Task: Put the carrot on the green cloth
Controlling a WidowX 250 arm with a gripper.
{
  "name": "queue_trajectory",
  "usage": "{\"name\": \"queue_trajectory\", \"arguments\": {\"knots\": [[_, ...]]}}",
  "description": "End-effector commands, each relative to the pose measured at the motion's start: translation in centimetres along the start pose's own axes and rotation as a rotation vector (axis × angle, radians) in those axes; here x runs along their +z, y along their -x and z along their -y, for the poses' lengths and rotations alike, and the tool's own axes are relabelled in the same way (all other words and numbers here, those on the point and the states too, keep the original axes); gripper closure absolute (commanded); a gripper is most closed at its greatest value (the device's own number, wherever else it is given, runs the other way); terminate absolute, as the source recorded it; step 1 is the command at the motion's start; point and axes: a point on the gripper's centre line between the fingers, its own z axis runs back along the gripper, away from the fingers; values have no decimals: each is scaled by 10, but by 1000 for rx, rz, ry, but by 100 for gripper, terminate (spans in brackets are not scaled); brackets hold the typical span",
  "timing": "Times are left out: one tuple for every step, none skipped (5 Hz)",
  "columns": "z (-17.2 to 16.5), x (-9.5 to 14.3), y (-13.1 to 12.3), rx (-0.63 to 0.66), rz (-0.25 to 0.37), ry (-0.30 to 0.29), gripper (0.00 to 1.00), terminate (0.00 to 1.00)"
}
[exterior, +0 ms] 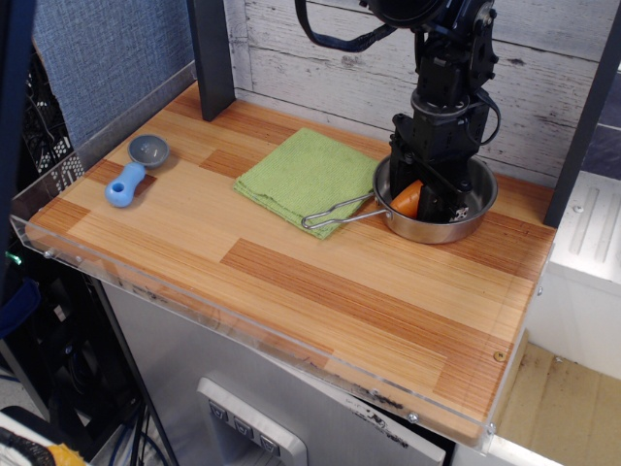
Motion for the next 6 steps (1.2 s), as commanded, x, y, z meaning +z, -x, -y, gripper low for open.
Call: {"name": "queue_trajectory", "arguments": {"knots": [[9,54,19,-15,109,-37,100,0],[-4,86,40,138,126,33,100,0],[-34,102,78,348,147,54,100,0],[-60,94,115,554,54,15,100,0],[-81,77,141,625,-9,7,100,0],[-82,59,148,631,-38,5,100,0]]}}
